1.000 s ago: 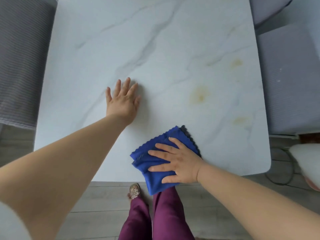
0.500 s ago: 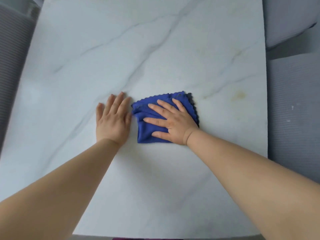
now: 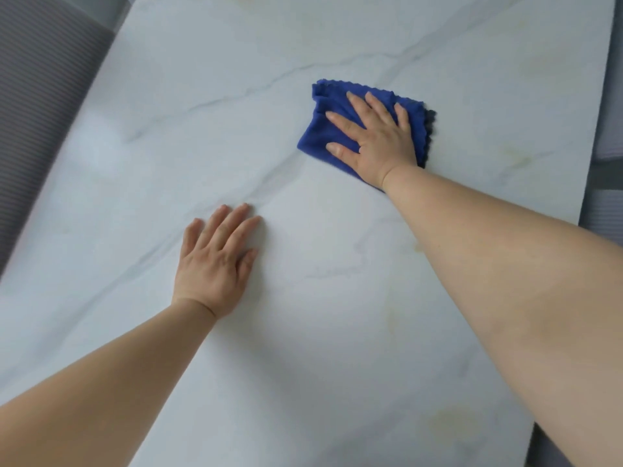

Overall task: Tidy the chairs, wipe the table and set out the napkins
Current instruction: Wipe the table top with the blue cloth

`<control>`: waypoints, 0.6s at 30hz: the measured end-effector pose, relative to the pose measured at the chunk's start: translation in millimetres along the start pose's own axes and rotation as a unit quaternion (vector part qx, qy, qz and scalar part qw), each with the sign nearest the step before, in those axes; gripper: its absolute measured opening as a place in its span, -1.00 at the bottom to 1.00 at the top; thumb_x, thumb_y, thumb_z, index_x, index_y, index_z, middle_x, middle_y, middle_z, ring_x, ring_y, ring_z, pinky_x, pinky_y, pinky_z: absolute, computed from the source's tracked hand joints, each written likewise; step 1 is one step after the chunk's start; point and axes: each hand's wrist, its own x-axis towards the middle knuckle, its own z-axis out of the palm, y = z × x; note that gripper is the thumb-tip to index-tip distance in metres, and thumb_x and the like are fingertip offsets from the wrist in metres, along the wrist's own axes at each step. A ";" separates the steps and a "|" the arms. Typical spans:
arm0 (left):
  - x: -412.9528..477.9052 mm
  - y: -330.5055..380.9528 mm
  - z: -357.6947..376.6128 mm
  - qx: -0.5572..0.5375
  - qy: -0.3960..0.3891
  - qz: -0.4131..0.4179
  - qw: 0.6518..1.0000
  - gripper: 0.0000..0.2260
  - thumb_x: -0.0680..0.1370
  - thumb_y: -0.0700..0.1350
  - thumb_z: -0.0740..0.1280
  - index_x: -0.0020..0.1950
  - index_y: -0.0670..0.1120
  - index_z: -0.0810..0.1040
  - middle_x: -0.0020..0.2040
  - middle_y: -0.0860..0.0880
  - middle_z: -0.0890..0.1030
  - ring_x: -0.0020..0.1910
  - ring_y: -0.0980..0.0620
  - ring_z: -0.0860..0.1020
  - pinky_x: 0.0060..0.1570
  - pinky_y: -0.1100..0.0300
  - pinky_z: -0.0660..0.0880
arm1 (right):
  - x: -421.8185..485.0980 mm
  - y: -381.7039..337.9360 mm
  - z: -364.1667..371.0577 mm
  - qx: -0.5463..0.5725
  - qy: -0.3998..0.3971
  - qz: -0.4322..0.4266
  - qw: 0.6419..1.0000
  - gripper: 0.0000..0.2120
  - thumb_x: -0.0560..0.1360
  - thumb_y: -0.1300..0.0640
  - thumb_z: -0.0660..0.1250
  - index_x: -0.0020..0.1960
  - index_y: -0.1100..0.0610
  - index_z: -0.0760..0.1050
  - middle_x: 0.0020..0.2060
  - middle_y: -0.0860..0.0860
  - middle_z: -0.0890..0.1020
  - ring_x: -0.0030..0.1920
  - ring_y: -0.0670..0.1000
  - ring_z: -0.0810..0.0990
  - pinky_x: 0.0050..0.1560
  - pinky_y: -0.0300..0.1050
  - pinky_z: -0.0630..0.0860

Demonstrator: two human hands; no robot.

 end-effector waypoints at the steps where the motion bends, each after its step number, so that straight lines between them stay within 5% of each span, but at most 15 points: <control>1: -0.2 -0.1 0.3 0.000 0.001 0.000 1.000 -0.54 0.60 0.10 0.02 0.48 0.03 0.28 0.52 0.05 0.26 0.50 -0.07 0.20 0.43 -0.06 0.06 | -1.2 -1.6 0.8 0.003 -0.003 0.006 1.000 -0.44 0.53 -0.39 -0.14 0.50 -0.34 -0.08 0.57 -0.15 -0.08 0.56 -0.03 -0.14 0.49 0.15 -0.18; 6: -1.3 -0.5 -0.7 -0.004 0.006 0.003 1.000 -0.53 0.59 0.10 0.01 0.48 0.04 0.26 0.52 0.07 0.25 0.50 -0.06 0.19 0.44 -0.05 0.05 | -35.3 -27.7 14.2 0.045 0.015 0.107 0.993 -0.43 0.53 -0.39 -0.16 0.51 -0.31 -0.06 0.57 -0.14 -0.09 0.55 -0.01 -0.13 0.47 0.20 -0.15; 18: -9.6 -1.2 4.7 -0.027 0.015 0.024 0.999 -0.57 0.62 0.01 0.02 0.51 0.02 0.20 0.55 0.05 0.16 0.54 -0.05 0.07 0.47 -0.05 -0.04 | -255.7 -119.4 77.1 0.051 0.057 0.068 0.995 -0.43 0.52 -0.35 -0.09 0.49 -0.26 0.16 0.56 -0.08 0.08 0.55 0.05 0.05 0.46 0.22 -0.09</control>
